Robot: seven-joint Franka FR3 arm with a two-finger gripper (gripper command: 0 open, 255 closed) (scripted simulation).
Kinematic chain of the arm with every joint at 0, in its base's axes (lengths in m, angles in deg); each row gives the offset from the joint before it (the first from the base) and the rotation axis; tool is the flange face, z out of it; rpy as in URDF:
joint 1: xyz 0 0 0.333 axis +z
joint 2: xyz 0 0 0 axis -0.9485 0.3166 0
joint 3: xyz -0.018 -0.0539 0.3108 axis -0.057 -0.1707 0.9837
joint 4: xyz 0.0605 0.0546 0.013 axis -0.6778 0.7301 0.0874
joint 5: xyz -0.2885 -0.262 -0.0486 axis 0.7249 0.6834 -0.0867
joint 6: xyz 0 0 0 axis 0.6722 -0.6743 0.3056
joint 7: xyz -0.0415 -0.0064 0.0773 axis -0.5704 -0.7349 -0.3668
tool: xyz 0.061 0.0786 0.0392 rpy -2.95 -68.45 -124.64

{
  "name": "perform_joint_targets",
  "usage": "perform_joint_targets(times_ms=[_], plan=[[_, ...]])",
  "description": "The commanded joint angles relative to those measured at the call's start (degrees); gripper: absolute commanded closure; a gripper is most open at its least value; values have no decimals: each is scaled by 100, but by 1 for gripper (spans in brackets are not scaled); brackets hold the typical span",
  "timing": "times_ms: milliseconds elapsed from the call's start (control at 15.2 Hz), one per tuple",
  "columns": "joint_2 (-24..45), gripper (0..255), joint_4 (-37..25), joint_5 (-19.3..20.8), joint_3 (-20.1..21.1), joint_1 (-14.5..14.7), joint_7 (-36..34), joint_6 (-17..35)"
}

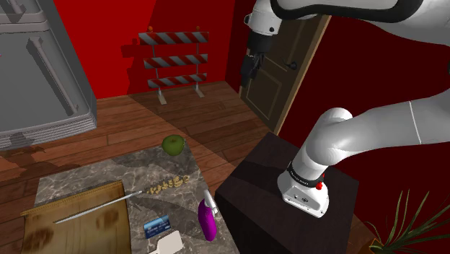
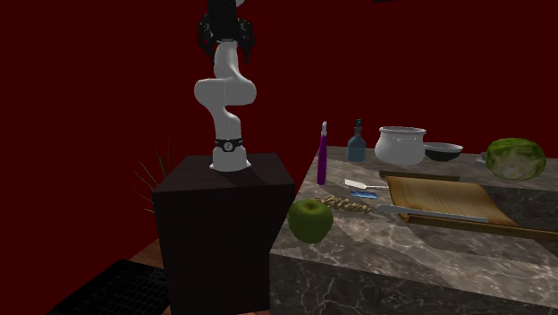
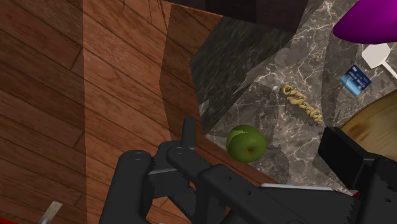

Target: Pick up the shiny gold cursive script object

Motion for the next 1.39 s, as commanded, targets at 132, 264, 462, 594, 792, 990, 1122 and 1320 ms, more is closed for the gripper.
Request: perform_joint_targets(times_ms=[132, 264, 462, 594, 792, 990, 1122, 1320], plan=[[122, 0, 235, -133, 117, 75, -73, 344], [278, 0, 444, -269, 238, 155, -141, 698], [579, 0, 705, -479, 424, 284, -233, 1248], [824, 0, 843, -622, 552, 372, -287, 1626], [1260, 0, 990, -834, 742, 512, -358, 2207], [1774, 0, 1063, -1040, 931, 652, -417, 2795], [2154, 0, 1070, -1170, 1055, 743, -451, 3187], [2773, 0, 1017, -1344, 1235, 871, -495, 3763]])
